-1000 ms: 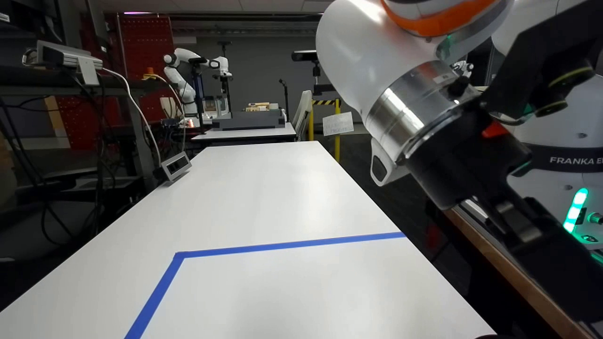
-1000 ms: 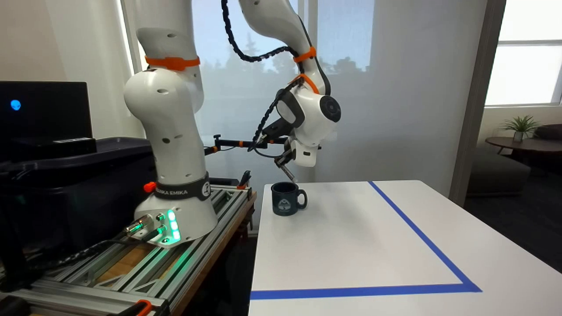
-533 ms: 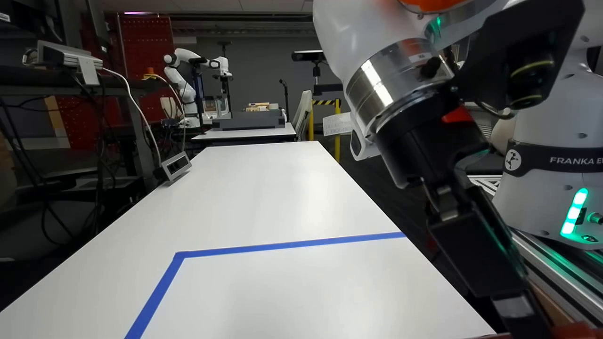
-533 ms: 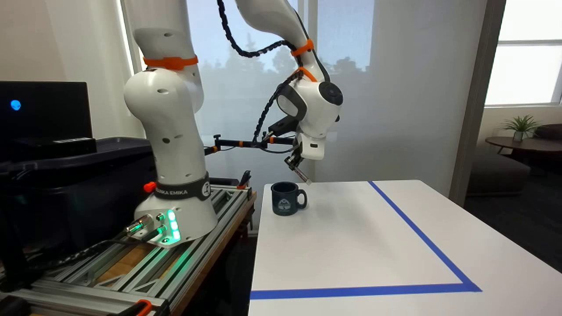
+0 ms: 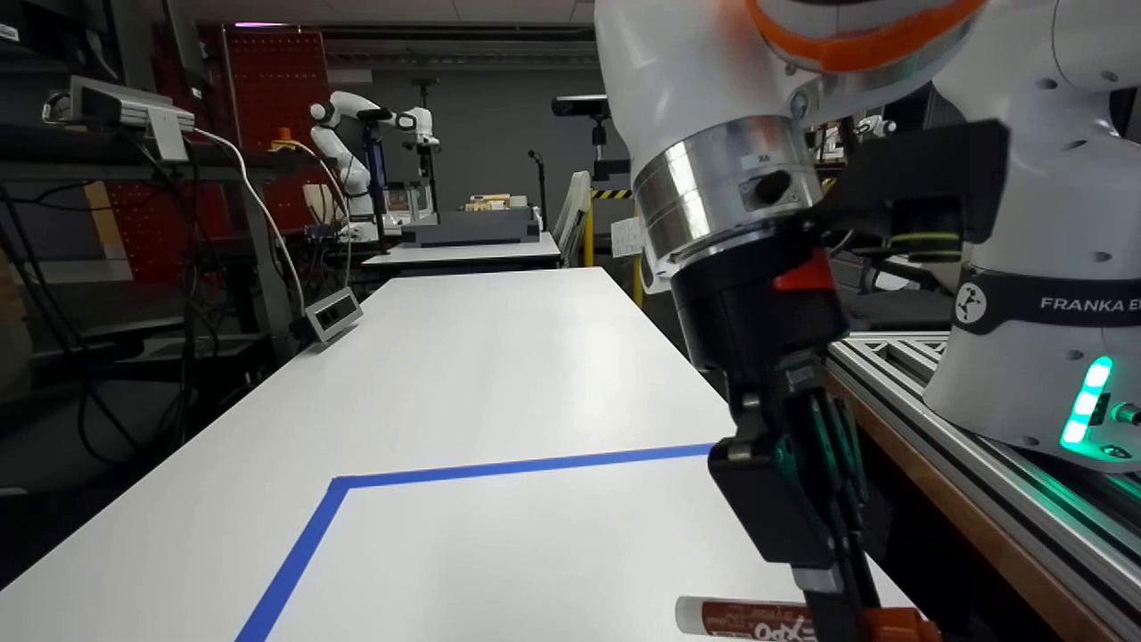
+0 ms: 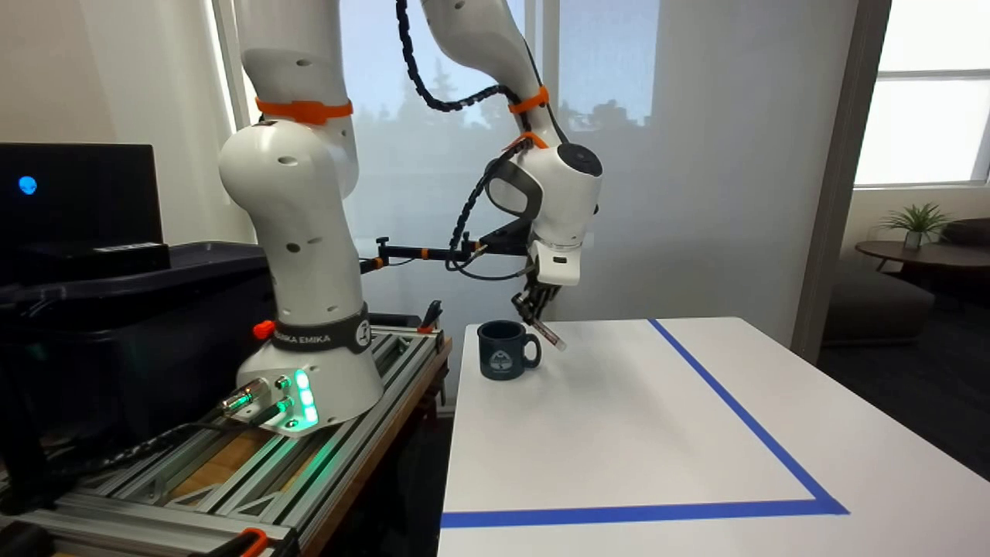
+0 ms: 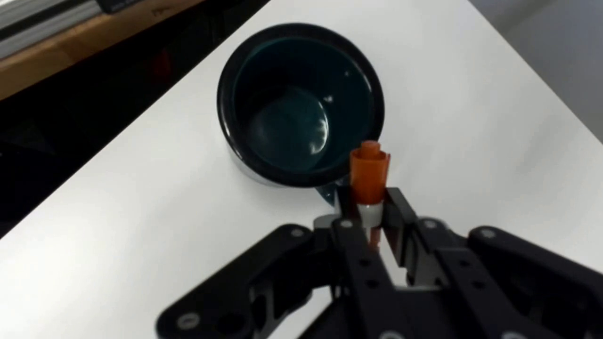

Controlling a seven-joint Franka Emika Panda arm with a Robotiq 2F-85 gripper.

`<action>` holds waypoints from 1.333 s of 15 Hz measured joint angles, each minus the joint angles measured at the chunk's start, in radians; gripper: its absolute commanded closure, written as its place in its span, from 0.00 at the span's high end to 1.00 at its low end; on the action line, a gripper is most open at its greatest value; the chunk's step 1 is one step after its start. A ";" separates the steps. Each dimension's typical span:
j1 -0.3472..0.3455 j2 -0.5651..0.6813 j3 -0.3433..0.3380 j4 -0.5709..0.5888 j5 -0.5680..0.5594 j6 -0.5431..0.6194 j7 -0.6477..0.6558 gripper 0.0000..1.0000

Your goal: Remove the marker from the cup and put it on the table

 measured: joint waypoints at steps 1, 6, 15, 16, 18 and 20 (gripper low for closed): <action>0.000 0.011 0.000 0.000 -0.020 0.022 0.017 0.05; 0.000 0.078 -0.006 0.000 -0.162 0.109 0.136 0.05; 0.028 0.199 -0.097 0.003 -0.584 0.218 0.437 0.05; 0.035 0.211 -0.107 0.005 -0.623 0.232 0.459 0.05; 0.056 0.236 -0.130 0.012 -0.695 0.267 0.497 0.05; 0.075 0.262 -0.144 0.022 -0.736 0.305 0.513 0.05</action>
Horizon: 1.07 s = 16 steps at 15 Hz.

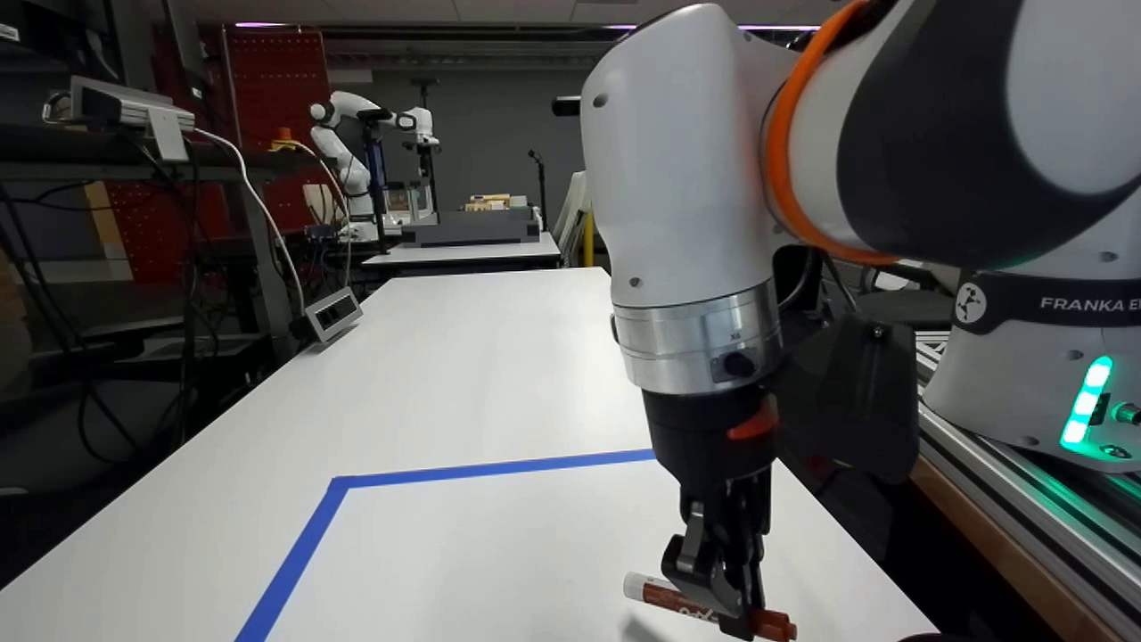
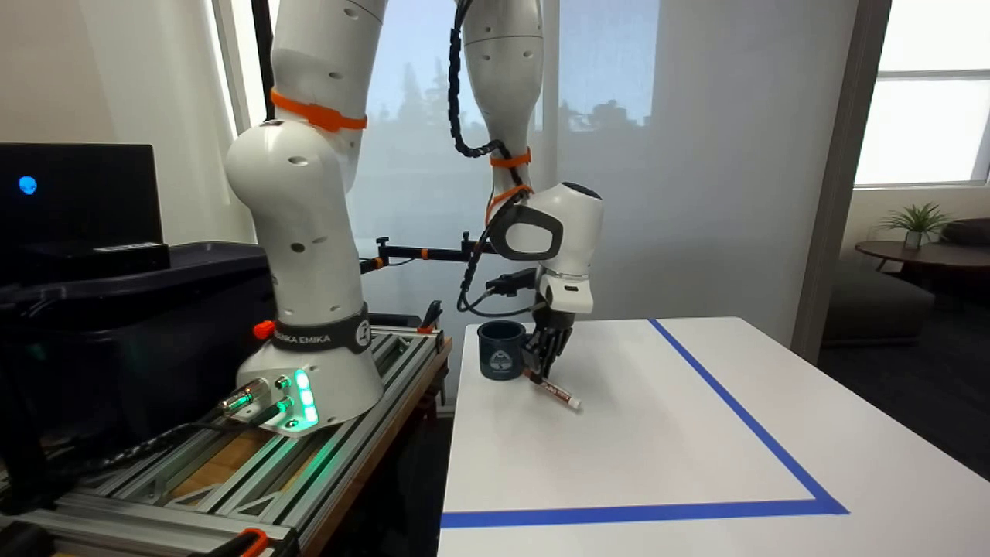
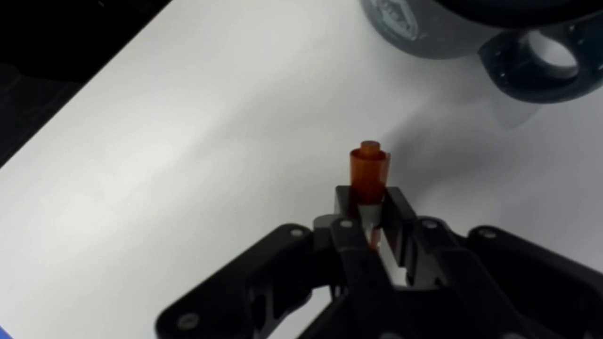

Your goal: Remove the marker from the cup and put it on the table

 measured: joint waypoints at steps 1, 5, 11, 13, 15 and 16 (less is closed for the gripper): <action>0.004 0.015 0.001 0.006 -0.003 0.025 -0.001 0.05; -0.023 0.087 0.060 0.042 0.003 0.121 -0.046 0.09; -0.220 0.155 0.284 0.088 0.020 0.108 -0.267 0.75; -0.250 0.153 0.311 0.094 0.022 0.056 -0.318 0.90; -0.252 0.141 0.313 0.097 0.024 -0.003 -0.339 1.00; -0.251 0.131 0.313 0.098 0.026 -0.035 -0.344 1.00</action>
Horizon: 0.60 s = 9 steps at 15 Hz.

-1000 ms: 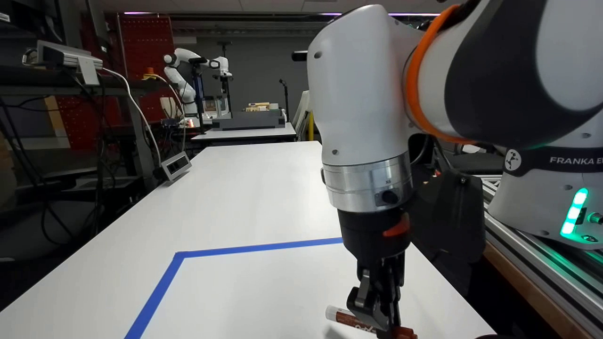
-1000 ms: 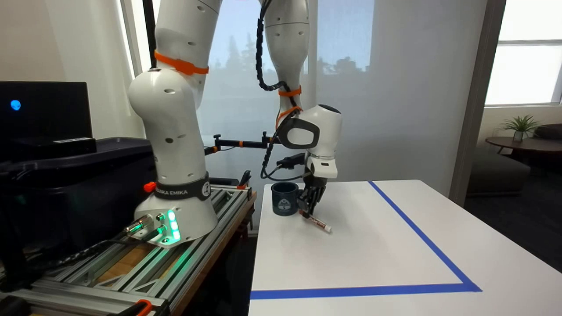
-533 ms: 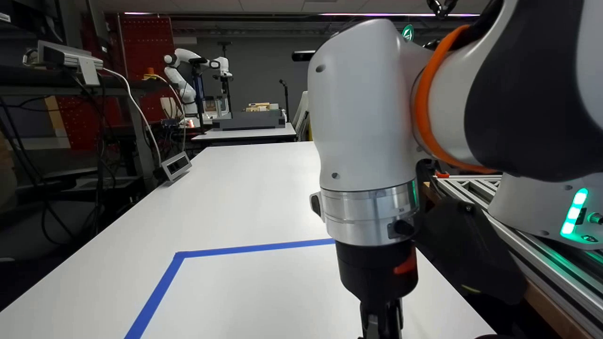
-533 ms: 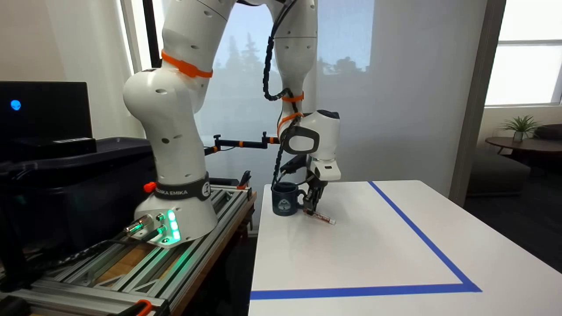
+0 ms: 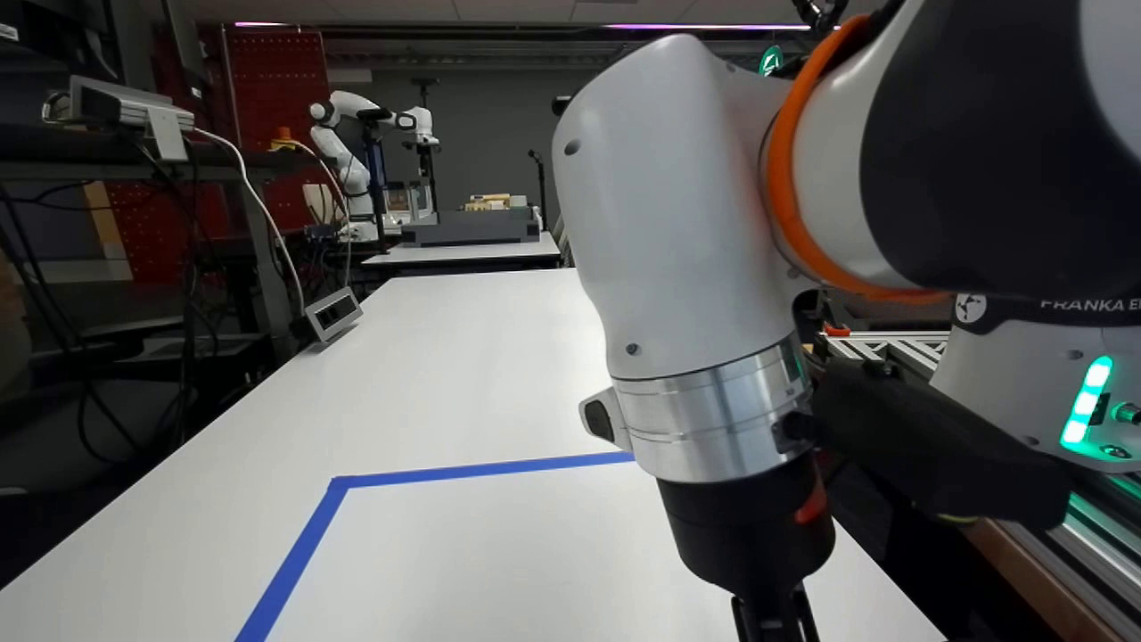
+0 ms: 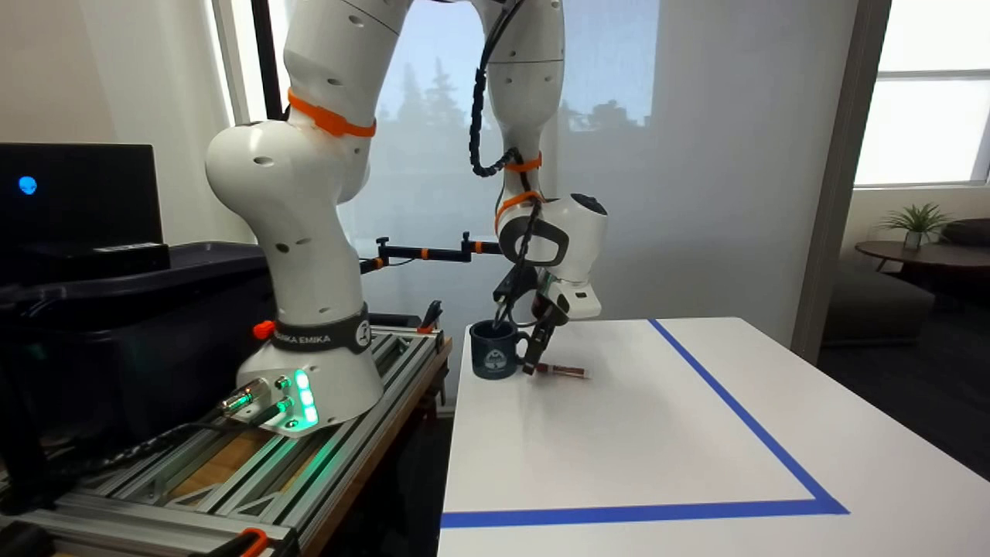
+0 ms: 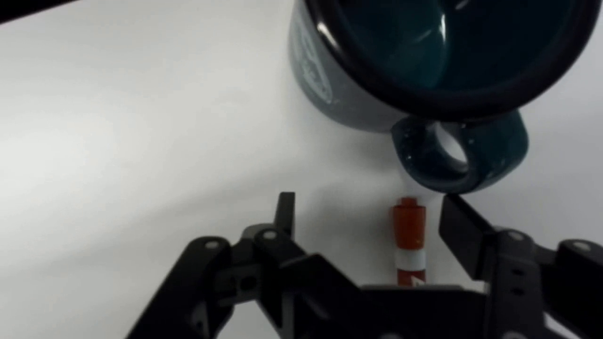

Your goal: Remove the marker from the cup and put it on the table

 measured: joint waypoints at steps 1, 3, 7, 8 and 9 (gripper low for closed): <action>0.002 -0.012 -0.001 0.000 0.002 -0.028 -0.003 1.00; 0.012 -0.038 -0.006 0.001 0.011 -0.077 -0.010 1.00; 0.039 -0.087 -0.021 0.004 0.029 -0.146 -0.010 1.00; 0.048 -0.099 -0.026 0.007 0.029 -0.164 -0.010 1.00; 0.059 -0.111 -0.034 0.009 0.029 -0.182 -0.010 1.00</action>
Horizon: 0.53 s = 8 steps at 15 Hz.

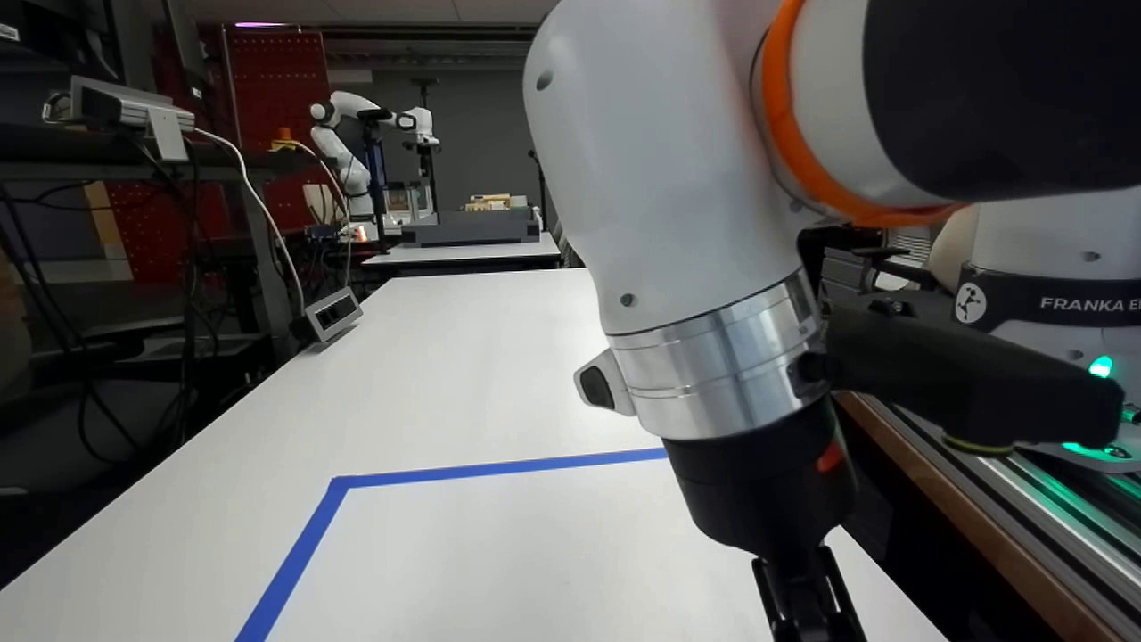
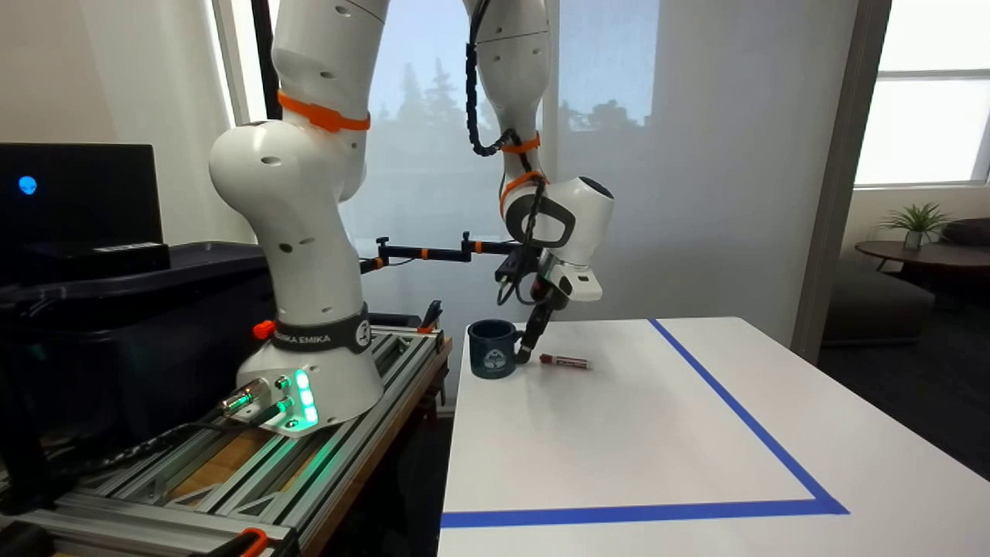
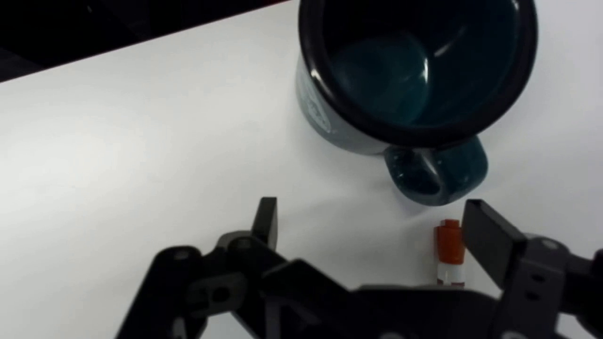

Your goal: Remove the marker from the cup and put it on the table

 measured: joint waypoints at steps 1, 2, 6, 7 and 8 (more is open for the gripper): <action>0.012 -0.013 -0.009 0.002 0.000 -0.017 0.001 1.00; 0.026 -0.026 -0.020 0.002 0.000 -0.033 0.003 1.00; 0.078 -0.084 -0.062 0.001 -0.018 -0.111 0.027 1.00; 0.089 -0.098 -0.072 0.001 -0.030 -0.136 0.033 1.00; 0.100 -0.111 -0.081 0.001 -0.047 -0.161 0.039 1.00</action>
